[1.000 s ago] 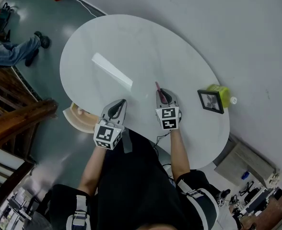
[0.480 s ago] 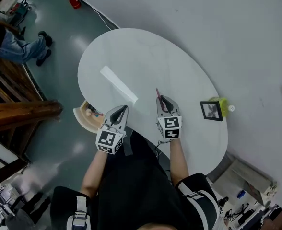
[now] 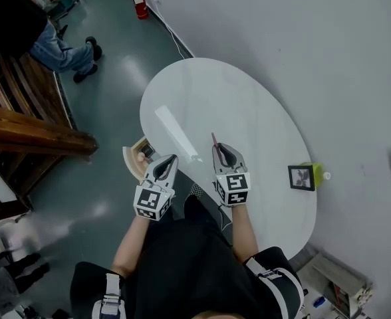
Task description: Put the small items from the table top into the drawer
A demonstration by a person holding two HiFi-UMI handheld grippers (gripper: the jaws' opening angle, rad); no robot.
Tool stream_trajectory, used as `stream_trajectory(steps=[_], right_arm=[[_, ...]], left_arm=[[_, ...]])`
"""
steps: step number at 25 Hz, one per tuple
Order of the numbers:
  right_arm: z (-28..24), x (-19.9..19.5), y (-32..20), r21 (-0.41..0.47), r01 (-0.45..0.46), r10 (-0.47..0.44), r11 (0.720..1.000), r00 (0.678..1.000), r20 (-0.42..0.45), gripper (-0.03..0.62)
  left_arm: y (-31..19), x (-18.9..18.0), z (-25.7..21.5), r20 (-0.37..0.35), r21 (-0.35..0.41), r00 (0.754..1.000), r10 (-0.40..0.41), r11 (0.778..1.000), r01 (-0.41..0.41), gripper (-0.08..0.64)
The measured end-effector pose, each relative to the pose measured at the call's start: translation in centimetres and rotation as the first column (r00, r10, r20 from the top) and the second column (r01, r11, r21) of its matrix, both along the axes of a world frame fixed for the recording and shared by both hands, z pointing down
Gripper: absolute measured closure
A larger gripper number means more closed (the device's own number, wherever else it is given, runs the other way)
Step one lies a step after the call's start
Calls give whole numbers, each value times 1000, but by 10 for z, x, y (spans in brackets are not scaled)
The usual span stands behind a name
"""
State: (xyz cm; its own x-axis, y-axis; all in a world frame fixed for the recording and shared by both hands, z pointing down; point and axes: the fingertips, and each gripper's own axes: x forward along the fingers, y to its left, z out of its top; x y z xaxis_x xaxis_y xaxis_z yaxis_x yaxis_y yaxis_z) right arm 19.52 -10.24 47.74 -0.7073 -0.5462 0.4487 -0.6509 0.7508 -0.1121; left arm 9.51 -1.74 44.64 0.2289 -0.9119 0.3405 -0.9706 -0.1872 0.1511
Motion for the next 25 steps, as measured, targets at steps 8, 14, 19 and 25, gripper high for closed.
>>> stream_trajectory(steps=[8, 14, 19, 25], right_arm=[[-9, -84, 39, 25, 161, -161, 987, 987, 8, 528], [-9, -140, 73, 21, 264, -264, 964, 965, -7, 528], [-5, -183, 101, 13, 337, -336, 942, 942, -20, 528], [9, -224, 127, -16, 398, -398, 917, 916, -46, 528]], left_arm=[[53, -72, -3, 15, 4, 987, -160, 987, 160, 540], [95, -129, -6, 14, 12, 959, -282, 959, 282, 540], [125, -165, -5, 8, 11, 937, -350, 937, 350, 540], [152, -200, 6, -7, -8, 913, -408, 913, 408, 540]])
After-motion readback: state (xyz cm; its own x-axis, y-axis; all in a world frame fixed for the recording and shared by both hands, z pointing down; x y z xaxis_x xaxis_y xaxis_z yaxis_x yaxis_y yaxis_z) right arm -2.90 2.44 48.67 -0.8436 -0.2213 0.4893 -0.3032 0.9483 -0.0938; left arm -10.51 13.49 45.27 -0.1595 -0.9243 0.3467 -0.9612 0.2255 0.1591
